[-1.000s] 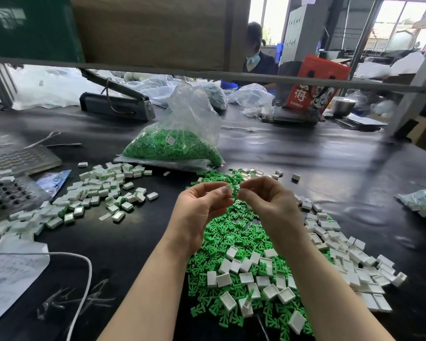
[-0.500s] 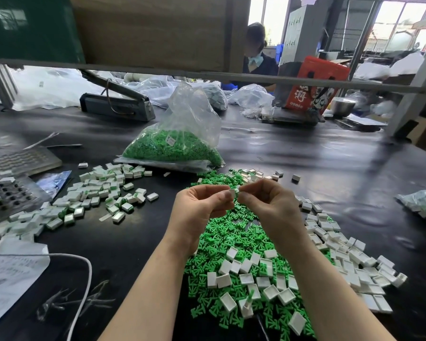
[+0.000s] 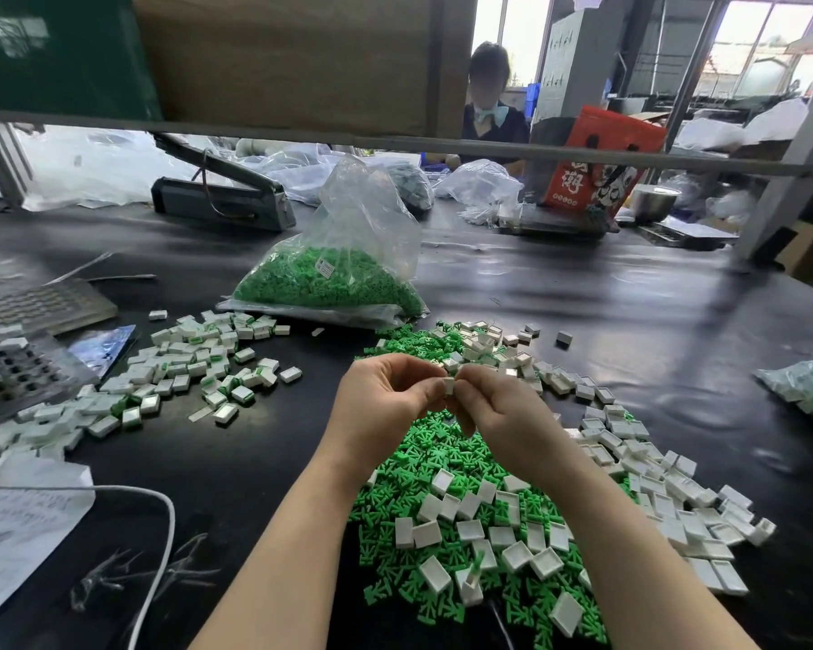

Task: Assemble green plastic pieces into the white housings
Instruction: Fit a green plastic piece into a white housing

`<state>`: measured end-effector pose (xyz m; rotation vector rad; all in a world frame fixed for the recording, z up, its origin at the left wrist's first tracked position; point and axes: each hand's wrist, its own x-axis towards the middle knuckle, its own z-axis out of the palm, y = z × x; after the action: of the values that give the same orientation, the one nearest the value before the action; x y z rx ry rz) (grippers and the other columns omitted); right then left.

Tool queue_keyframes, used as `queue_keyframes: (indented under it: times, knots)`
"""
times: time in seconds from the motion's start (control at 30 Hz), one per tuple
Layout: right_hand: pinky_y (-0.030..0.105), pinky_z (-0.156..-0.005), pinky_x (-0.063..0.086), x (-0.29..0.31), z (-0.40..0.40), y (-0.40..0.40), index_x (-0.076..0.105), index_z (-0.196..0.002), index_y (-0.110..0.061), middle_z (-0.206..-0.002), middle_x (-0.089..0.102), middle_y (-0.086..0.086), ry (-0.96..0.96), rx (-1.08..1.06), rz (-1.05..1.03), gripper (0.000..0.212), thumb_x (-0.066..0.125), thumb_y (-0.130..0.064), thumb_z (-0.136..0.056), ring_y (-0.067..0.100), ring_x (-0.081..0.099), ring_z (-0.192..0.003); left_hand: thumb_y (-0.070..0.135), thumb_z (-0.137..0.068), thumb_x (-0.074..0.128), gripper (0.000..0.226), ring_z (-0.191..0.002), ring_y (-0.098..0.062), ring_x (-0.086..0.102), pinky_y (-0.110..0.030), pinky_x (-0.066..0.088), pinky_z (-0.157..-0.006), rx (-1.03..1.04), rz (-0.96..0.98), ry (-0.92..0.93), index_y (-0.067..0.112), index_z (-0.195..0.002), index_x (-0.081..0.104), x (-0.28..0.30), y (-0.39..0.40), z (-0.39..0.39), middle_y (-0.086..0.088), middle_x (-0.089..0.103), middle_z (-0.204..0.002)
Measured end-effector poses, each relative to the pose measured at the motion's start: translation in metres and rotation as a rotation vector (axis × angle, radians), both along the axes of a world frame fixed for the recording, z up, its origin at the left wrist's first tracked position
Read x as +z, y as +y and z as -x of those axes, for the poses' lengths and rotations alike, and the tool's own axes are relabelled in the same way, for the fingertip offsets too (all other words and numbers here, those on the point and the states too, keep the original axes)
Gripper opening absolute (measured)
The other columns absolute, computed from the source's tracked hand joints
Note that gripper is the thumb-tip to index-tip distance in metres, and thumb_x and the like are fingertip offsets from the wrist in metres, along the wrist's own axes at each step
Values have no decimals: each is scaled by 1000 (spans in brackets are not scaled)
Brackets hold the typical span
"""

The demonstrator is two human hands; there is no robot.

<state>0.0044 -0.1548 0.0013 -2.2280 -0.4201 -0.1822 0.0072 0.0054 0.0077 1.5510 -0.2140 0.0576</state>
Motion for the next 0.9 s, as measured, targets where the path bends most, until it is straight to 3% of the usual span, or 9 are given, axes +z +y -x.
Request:
queue_keyframes:
  times: [0.13, 0.3, 0.47, 0.63, 0.77, 0.9]
  knots:
    - [13, -48, 33, 1, -1, -5, 63, -81, -10, -57, 58, -5, 37, 39, -131, 26, 52, -22, -101, -1, 46, -46, 3, -84, 72, 5, -75, -25, 73, -23, 57, -67, 2, -1, 1, 4, -89, 72, 2, 5, -1, -16, 75, -81]
    - [19, -50, 35, -2, -1, -6, 58, -75, -12, -57, 53, -6, 120, 95, -149, 30, 50, -23, -102, 6, 43, -51, 4, -83, 74, 4, -69, -18, 70, -20, 54, -63, -32, -43, 7, 6, -85, 73, 2, 7, 0, -15, 74, -79]
    - [23, -55, 33, -4, -1, -7, 55, -80, -3, -62, 44, -7, 211, 181, -216, 25, 49, -15, -102, 10, 38, -59, 3, -83, 73, 4, -72, -21, 70, -29, 60, -72, -65, -111, -30, 3, -87, 73, 1, 10, 0, -17, 73, -80]
    - [33, -61, 36, 1, 2, -12, 58, -81, -2, -64, 46, -5, 207, 219, -111, 26, 53, -19, -100, 13, 41, -63, -2, -83, 72, 8, -66, -14, 69, -19, 54, -64, -117, -166, -47, 6, -83, 74, 4, 12, 1, -7, 74, -73]
    - [34, -61, 35, 4, 4, -13, 56, -72, -11, -66, 49, 1, 201, 222, -7, 30, 53, -21, -100, 12, 41, -61, -2, -82, 72, 9, -67, -15, 68, -22, 56, -66, -148, -217, -57, 6, -82, 74, 5, 14, 2, -8, 73, -73]
    - [36, -62, 37, 4, 4, -12, 57, -76, -11, -68, 50, 2, 180, 212, -9, 27, 53, -23, -100, 15, 42, -63, -1, -84, 71, 7, -66, -12, 69, -16, 52, -63, -147, -197, -61, 5, -86, 72, 5, 14, 2, -4, 73, -72]
